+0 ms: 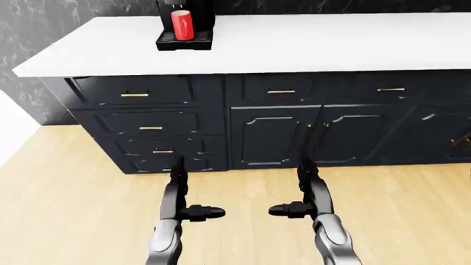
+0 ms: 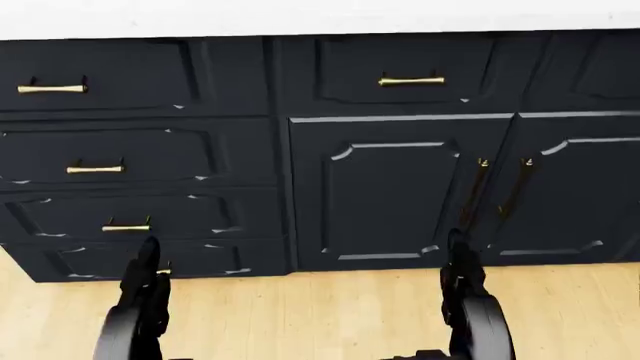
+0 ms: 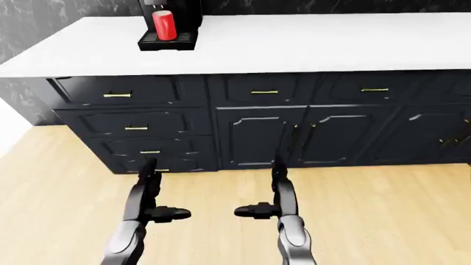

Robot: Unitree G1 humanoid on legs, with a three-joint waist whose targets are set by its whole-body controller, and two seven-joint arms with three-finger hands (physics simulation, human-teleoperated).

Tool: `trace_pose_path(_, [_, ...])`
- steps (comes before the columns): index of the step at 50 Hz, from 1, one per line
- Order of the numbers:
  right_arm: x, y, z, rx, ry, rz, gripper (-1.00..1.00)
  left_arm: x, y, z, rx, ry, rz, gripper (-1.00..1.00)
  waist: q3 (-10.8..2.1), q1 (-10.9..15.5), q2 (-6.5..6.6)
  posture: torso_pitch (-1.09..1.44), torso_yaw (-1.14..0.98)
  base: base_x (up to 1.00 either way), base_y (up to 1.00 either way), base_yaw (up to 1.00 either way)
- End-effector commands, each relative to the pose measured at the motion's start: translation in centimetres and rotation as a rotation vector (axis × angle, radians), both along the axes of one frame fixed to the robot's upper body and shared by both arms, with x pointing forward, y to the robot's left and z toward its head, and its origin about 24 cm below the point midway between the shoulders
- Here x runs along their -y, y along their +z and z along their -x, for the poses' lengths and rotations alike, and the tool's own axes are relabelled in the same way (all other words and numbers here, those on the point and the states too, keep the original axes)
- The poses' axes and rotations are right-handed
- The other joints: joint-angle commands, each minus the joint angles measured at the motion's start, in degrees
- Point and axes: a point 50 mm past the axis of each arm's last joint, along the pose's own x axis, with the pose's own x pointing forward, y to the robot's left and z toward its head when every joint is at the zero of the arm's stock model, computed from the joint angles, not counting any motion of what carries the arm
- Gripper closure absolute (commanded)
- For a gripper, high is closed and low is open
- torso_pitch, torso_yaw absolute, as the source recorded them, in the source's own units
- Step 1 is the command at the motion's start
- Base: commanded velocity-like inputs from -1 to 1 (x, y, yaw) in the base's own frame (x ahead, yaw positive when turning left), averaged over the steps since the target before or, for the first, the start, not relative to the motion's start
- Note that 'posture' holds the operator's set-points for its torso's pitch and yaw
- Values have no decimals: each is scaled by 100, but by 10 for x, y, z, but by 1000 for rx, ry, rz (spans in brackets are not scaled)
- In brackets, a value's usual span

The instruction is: Press the button on the coffee machine to serve coffee.

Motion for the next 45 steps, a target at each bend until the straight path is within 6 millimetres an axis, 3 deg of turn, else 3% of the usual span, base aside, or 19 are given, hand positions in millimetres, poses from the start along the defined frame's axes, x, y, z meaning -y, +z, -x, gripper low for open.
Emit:
trace_pose_path(1, [-1,31,-8,169,10,34,-100,1,33,-10,168,0,7,-100,-5,-12,-45,0,0,0,0,0])
trace_pose_path(3, [-1,31,-7,164,9,42,-100,1,32,-10,168,2,6,-100,-351,37,-6,0,0,0,0,0])
trace_pose_path(4, [-1,31,-7,165,8,44,-100,1,32,-10,168,3,5,-100,-297,36,-12,0,0,0,0,0])
trace_pose_path(5, [0,29,-6,156,7,62,-100,1,33,-9,168,2,3,-100,-95,36,-39,0,0,0,0,0])
trace_pose_path(7, [-2,31,-5,157,14,59,-100,1,33,-9,172,2,3,-100,-395,38,-48,0,0,0,0,0])
trace_pose_path(8, [-2,32,-4,161,18,53,-100,1,34,-9,172,2,2,-100,-428,44,-49,0,0,0,0,0])
trace_pose_path(17, [2,31,-4,166,-6,69,-100,0,31,-9,165,14,-5,-100,-471,46,-26,0,0,0,0,0])
trace_pose_path(21, [-1,43,-9,170,0,84,-100,-3,25,-12,117,42,40,-100,-509,47,-28,0,0,0,0,0])
trace_pose_path(28, [-4,82,-20,194,14,95,-100,-13,54,-23,119,57,63,-100,-528,43,-16,0,0,0,0,0])
trace_pose_path(39, [-7,155,-41,241,28,123,-100,-26,140,-61,184,30,21,-100,-512,47,23,0,0,0,0,0])
trace_pose_path(45, [-6,197,-48,300,10,102,-100,-25,174,-73,232,11,-13,-100,-483,41,40,0,0,0,0,0])
